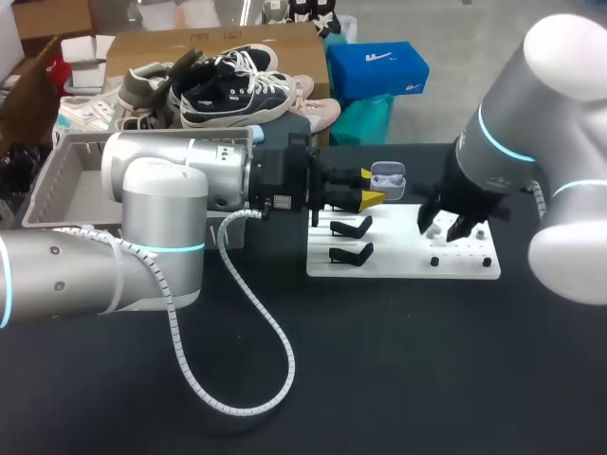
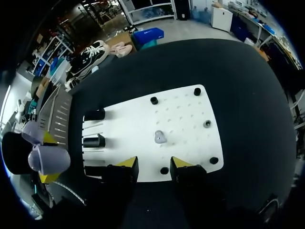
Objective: Pick up each earbud case from the left stands, insert the matching earbuds, close the lid, and place the case in the box.
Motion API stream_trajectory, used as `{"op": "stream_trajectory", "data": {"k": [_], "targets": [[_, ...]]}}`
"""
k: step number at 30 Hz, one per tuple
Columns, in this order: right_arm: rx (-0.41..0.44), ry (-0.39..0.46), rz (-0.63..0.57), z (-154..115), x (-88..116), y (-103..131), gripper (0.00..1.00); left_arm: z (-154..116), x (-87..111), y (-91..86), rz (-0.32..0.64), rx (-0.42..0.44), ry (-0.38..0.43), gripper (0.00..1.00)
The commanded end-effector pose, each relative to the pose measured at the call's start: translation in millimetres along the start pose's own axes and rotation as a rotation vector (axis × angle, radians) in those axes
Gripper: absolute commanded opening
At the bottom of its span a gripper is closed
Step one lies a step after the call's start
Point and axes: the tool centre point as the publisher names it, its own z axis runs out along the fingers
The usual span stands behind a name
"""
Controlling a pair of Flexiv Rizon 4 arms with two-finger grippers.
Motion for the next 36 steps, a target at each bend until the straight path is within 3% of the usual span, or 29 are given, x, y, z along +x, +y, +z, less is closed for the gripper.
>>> {"op": "stream_trajectory", "data": {"k": [1,36], "targets": [[-0.003,0.006,0.002,4,-4,-1,0.40,0,0.7,-0.4,0.002,-0.003,-0.002,0.00],[0.027,0.045,0.037,28,-12,-5,0.40,0,0.7,-0.4,0.002,-0.003,-0.002,0.00]]}}
